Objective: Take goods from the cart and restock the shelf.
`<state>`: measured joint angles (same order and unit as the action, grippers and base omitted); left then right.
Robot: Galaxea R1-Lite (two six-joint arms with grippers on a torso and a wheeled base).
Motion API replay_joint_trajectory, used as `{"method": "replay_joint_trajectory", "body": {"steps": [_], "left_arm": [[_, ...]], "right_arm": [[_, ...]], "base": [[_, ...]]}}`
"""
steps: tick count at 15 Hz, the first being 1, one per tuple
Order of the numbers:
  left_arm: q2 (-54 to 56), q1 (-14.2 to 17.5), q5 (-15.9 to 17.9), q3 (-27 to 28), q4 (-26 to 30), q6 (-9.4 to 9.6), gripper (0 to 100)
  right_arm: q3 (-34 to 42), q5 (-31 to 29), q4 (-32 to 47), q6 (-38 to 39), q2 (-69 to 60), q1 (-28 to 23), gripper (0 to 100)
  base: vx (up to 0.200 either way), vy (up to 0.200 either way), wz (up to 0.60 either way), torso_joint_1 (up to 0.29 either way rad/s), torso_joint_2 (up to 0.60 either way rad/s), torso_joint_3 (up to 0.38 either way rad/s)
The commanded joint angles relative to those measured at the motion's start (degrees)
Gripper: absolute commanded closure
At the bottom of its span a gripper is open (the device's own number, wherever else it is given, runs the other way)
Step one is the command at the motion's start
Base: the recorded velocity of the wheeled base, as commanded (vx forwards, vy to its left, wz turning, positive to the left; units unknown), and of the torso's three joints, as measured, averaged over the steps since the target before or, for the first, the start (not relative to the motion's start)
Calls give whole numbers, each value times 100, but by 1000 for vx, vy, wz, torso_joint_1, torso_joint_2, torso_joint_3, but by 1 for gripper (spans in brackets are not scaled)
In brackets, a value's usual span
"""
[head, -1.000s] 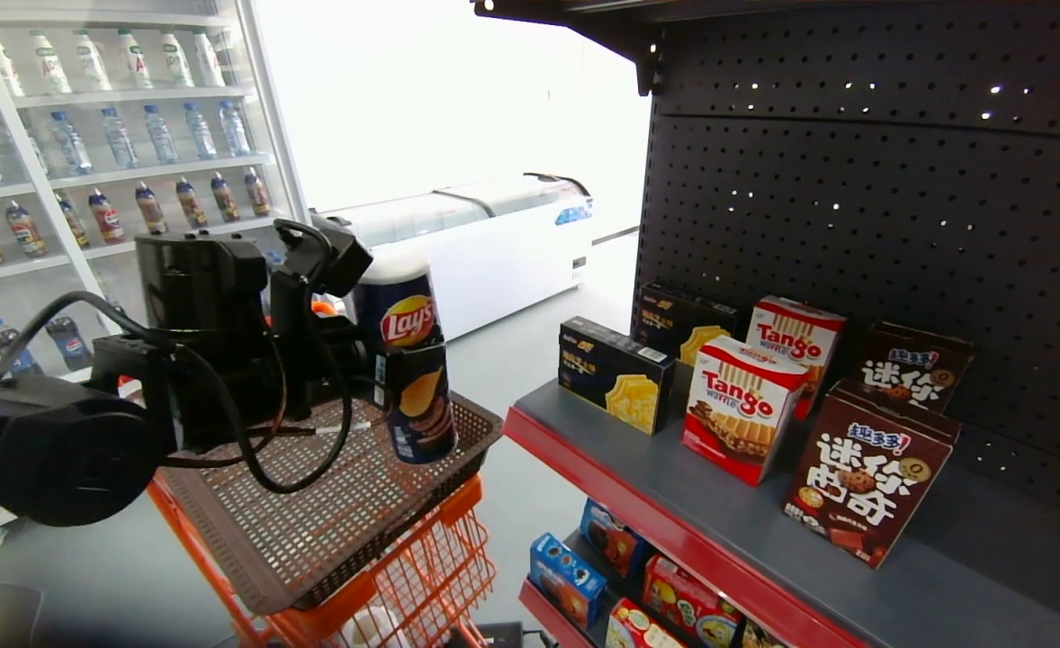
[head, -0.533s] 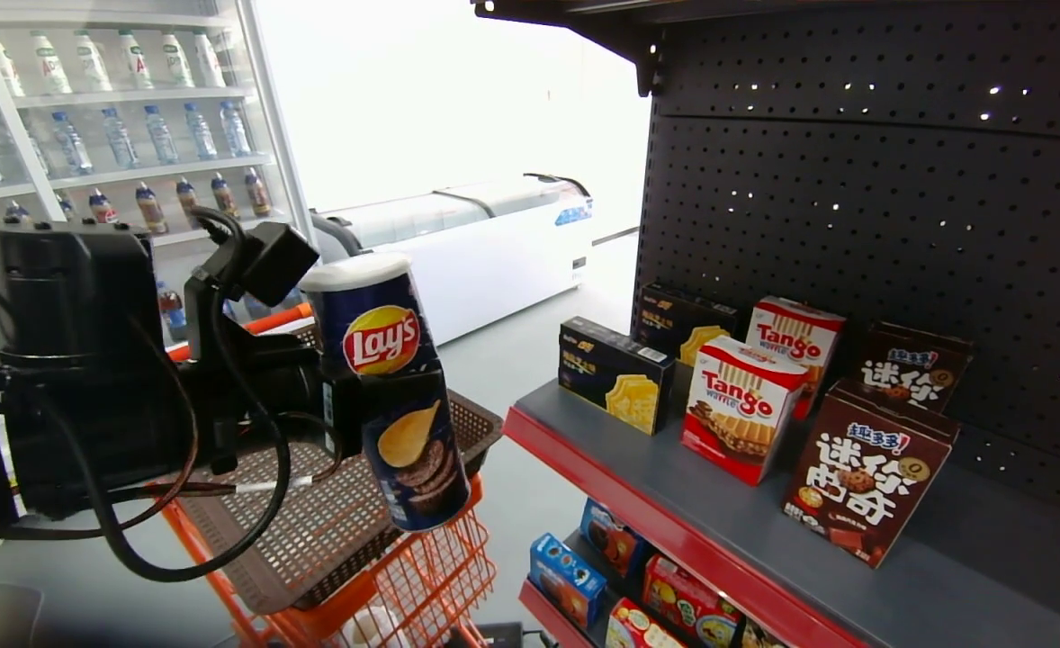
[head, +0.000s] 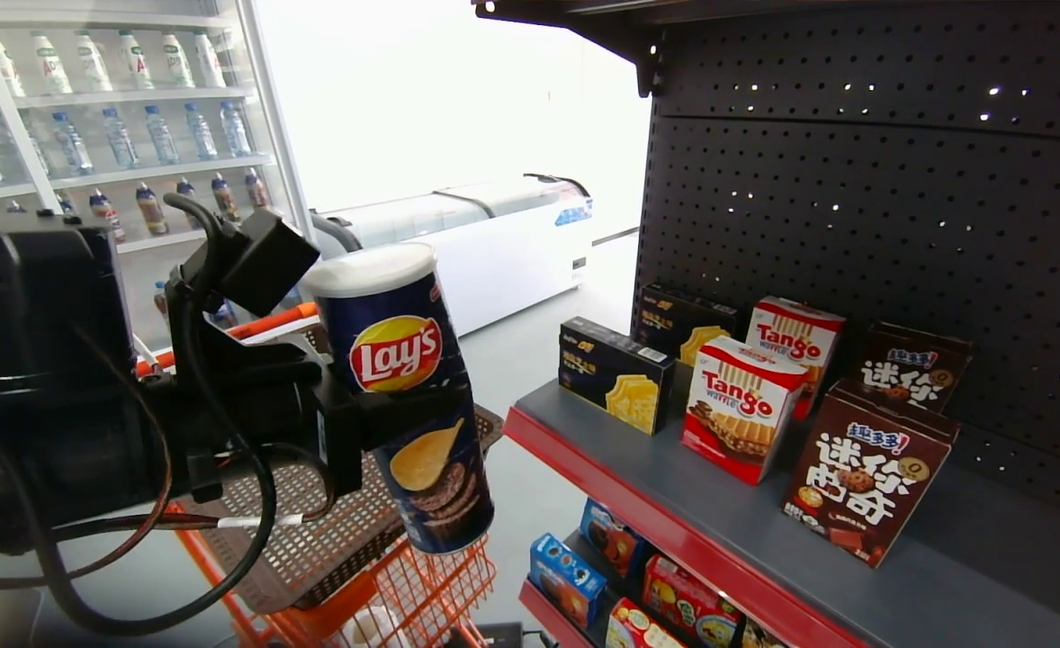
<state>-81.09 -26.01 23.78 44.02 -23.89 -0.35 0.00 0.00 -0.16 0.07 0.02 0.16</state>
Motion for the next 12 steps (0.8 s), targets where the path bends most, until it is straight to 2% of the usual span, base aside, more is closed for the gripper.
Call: {"method": "replay_joint_trajectory", "body": {"steps": [1,2,4,7,8,9,10,12], "left_arm": [[146,-18,162,-16,16,0,100],[181,-35,197,-16,87,0,100],[331,-18,592,-7,385,79,100],[454,-9,891,-16,816,422,100],[551,-35,1181,-16,1045,554,100],[568,-44,1313,-16,1124,642,100],[586,-62,1348,-16,1220,809,100],[603,-123,1357,-25,1238,862,100]], "right_arm": [[0,0,-2,1,-2,2,0],[0,0,-2,1,-2,2,0],[0,0,-2,-7,-2,2,0],[0,0,-2,-7,-2,2,0],[0,0,-2,-7,-2,2,0],[0,0,-2,-7,-2,2,0],[0,0,-2,-7,-2,2,0],[0,0,-2,-7,-2,2,0]], "base": [[0,0,0,0,0,0],[0,0,0,0,0,0],[0,0,0,0,0,0],[0,0,0,0,0,0],[0,0,0,0,0,0],[0,0,0,0,0,0],[0,0,0,0,0,0],[0,0,0,0,0,0]]}}
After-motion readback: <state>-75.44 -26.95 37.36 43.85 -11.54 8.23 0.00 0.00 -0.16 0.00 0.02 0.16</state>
